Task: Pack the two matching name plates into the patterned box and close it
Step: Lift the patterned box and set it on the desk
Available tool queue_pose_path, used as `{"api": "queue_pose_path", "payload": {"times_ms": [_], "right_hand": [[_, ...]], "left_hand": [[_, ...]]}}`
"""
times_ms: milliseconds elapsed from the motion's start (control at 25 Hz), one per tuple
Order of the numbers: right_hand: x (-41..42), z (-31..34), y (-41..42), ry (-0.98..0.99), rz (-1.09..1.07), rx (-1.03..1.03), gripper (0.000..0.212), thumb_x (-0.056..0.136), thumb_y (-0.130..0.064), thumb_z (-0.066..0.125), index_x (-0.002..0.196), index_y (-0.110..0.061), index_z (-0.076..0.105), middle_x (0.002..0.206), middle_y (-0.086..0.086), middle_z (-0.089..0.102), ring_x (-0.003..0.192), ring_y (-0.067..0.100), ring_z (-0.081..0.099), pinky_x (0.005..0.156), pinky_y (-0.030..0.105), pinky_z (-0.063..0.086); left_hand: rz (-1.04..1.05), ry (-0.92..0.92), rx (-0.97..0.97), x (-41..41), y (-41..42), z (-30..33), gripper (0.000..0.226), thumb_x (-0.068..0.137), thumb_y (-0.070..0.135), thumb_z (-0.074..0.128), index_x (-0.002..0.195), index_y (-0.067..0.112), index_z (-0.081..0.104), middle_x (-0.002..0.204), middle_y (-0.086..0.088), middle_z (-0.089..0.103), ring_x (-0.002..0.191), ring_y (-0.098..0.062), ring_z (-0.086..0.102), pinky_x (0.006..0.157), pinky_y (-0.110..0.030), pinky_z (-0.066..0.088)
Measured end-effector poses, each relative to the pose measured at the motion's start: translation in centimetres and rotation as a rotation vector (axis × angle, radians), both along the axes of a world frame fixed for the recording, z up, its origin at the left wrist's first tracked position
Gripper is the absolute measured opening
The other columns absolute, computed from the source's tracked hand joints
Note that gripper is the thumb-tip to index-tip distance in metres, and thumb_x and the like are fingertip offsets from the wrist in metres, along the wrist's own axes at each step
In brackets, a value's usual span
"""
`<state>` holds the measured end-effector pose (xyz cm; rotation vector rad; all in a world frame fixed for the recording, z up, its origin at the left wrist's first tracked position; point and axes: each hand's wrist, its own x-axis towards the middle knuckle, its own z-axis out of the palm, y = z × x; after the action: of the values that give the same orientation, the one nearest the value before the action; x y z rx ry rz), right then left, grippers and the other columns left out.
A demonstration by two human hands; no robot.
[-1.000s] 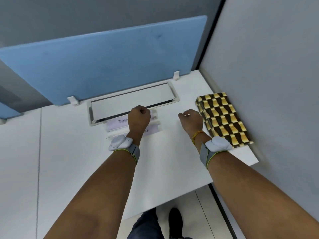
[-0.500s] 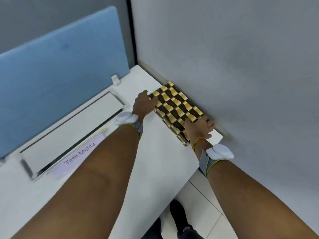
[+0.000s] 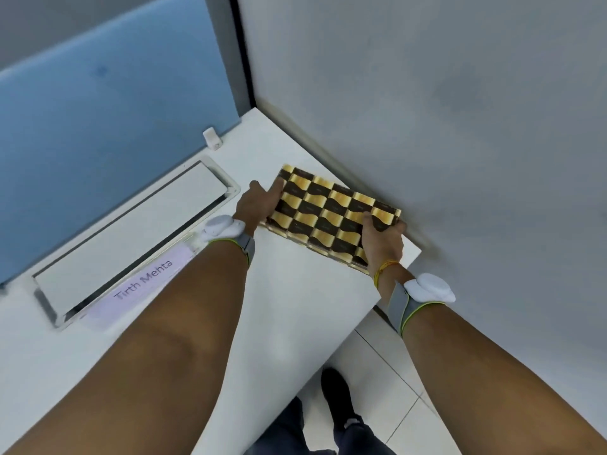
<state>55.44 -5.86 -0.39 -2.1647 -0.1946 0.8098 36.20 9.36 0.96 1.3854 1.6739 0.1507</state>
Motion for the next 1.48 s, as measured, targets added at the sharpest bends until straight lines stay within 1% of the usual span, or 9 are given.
{"api": "queue_pose_path", "payload": {"times_ms": [160,360,520,680,880,1000,1120,1280,1480], "right_hand": [[-0.7,2.3,-0.3,-0.091,0.172,0.025,0.066,0.082,-0.069,0.049,0.123,-0.017,0.051,0.119,0.006,0.067,0.110,0.033,0.063,0.096,0.043,0.052],[-5.6,3.3,-1.6,-0.136,0.485,-0.032,0.074,0.089,-0.070,0.039,0.128,-0.009,0.054,0.126,0.013,0.064,0.116,0.038,0.059,0.095,0.045,0.048],[-12.1,3.3,-3.6,-0.107,0.752,-0.018,0.073,0.093,-0.066,0.037,0.132,-0.006,0.053,0.131,0.014,0.061,0.120,0.037,0.057,0.096,0.042,0.045],[-17.2,3.4,-5.6,-0.104,0.898,-0.005,0.068,0.095,-0.063,0.034,0.129,-0.006,0.054,0.127,0.014,0.063,0.116,0.037,0.059,0.088,0.039,0.045],[-21.4,4.1,-6.4,-0.171,1.047,0.046,0.066,0.097,-0.062,0.028,0.101,-0.008,0.066,0.107,0.012,0.069,0.096,0.032,0.062,0.078,0.036,0.046],[-22.3,5.0,-6.0,-0.237,1.057,0.085,0.068,0.098,-0.061,0.026,0.095,-0.007,0.068,0.100,0.011,0.071,0.088,0.029,0.062,0.069,0.032,0.040],[-21.9,6.2,-4.4,-0.284,0.979,0.143,0.068,0.097,-0.062,0.027,0.102,-0.008,0.067,0.105,0.011,0.070,0.095,0.031,0.063,0.071,0.033,0.041],[-18.1,7.4,-1.0,-0.312,0.797,0.180,0.064,0.097,-0.061,0.030,0.111,-0.008,0.062,0.115,0.015,0.067,0.104,0.035,0.063,0.082,0.040,0.048],[-9.7,6.4,1.3,-0.291,0.540,0.132,0.061,0.097,-0.058,0.034,0.125,-0.008,0.056,0.122,0.016,0.066,0.112,0.037,0.061,0.085,0.038,0.045]], "left_hand": [[0.183,0.056,0.058,-4.8,-7.0,1.8,0.098,0.083,0.082,0.024,0.139,0.005,0.048,0.140,-0.017,0.057,0.129,-0.035,0.053,0.103,-0.040,0.040],[0.420,0.135,0.119,-11.2,-17.2,2.8,0.087,0.089,0.077,0.015,0.096,0.009,0.068,0.110,-0.014,0.069,0.112,-0.034,0.062,0.085,-0.036,0.037],[0.705,0.163,0.096,-17.4,-25.2,2.4,0.093,0.085,0.080,0.013,0.103,0.009,0.071,0.118,-0.016,0.070,0.109,-0.035,0.062,0.097,-0.042,0.046],[0.865,0.175,0.054,-21.3,-30.5,2.7,0.082,0.088,0.077,0.015,0.090,0.010,0.063,0.113,-0.014,0.068,0.100,-0.034,0.060,0.090,-0.040,0.045],[1.120,0.210,0.061,-23.9,-33.9,3.1,0.088,0.086,0.076,0.015,0.107,0.007,0.067,0.118,-0.016,0.069,0.107,-0.037,0.062,0.090,-0.042,0.046],[1.188,0.212,0.132,-24.7,-33.6,4.3,0.091,0.083,0.078,0.016,0.109,0.008,0.068,0.116,-0.015,0.070,0.106,-0.037,0.064,0.095,-0.046,0.050],[1.173,0.163,0.205,-24.6,-31.4,5.6,0.086,0.084,0.077,0.017,0.099,0.010,0.068,0.109,-0.013,0.071,0.100,-0.035,0.065,0.093,-0.044,0.051],[1.022,0.027,0.311,-21.5,-25.4,7.5,0.068,0.094,0.067,0.026,0.081,0.012,0.065,0.093,-0.009,0.065,0.086,-0.028,0.059,0.080,-0.034,0.043],[0.806,-0.191,0.270,-14.2,-17.1,6.6,0.058,0.093,0.066,0.034,0.076,0.020,0.066,0.098,-0.008,0.070,0.095,-0.028,0.066,0.093,-0.041,0.054]]}}
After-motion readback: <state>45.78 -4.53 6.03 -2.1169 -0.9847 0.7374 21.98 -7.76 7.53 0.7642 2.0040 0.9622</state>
